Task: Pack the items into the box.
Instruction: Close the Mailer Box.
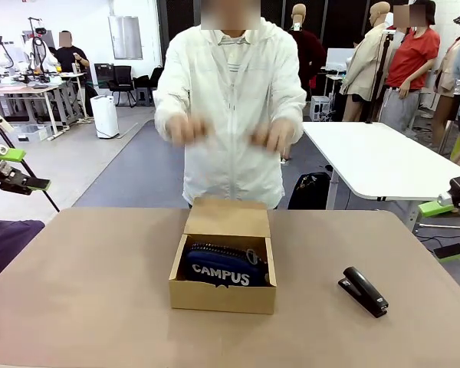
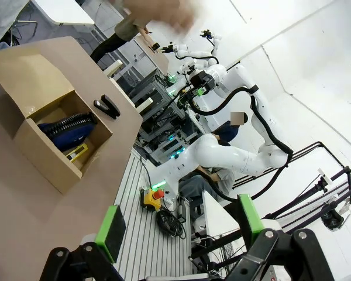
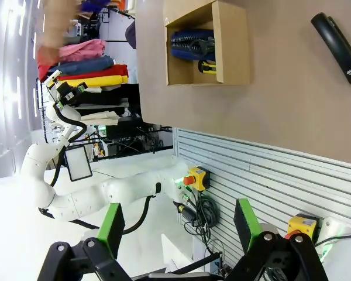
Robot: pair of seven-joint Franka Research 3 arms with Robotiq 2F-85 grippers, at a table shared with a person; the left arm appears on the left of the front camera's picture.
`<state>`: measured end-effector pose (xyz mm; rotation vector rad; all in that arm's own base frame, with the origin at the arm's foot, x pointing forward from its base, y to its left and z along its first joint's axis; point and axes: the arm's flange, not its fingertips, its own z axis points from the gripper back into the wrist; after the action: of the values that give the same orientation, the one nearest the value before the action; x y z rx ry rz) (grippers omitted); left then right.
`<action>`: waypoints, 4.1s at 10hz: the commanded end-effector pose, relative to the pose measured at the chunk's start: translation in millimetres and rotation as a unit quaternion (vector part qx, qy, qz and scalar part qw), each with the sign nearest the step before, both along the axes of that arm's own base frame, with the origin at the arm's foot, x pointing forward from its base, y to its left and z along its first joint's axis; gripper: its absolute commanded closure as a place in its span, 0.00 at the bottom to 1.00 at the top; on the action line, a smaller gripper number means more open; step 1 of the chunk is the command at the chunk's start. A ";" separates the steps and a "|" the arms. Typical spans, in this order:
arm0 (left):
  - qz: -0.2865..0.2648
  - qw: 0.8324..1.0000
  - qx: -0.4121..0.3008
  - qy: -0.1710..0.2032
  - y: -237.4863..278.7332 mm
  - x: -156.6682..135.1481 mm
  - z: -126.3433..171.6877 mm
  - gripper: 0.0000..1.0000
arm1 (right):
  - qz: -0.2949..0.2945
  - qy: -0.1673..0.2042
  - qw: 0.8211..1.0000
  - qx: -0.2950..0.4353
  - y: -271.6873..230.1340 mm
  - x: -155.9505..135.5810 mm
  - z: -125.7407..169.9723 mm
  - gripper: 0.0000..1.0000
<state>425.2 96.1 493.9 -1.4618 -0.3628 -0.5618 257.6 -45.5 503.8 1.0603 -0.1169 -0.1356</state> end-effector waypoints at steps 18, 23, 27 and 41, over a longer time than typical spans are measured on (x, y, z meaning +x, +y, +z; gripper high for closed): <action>0.165 0.956 0.085 0.226 -143.1 165.4 -147.5 0.00 | -0.047 0.052 0.998 -0.007 128.5 153.8 -108.9 0.00; 0.056 0.919 0.120 0.372 -188.8 292.2 -184.7 0.00 | -0.116 0.025 0.993 0.021 144.6 288.3 -134.4 0.00; 0.050 0.915 0.108 0.386 -228.8 347.0 -218.4 0.00 | -0.116 0.062 0.991 -0.018 176.8 357.9 -190.2 0.00; -0.026 0.932 0.058 0.357 -268.1 344.6 -228.1 0.40 | -0.047 0.043 0.987 0.145 196.3 395.3 -244.3 0.37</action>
<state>767.0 -175.9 259.7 -1.4447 0.2732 -0.0327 650.1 149.1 256.3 1.2972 -0.0212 -0.3149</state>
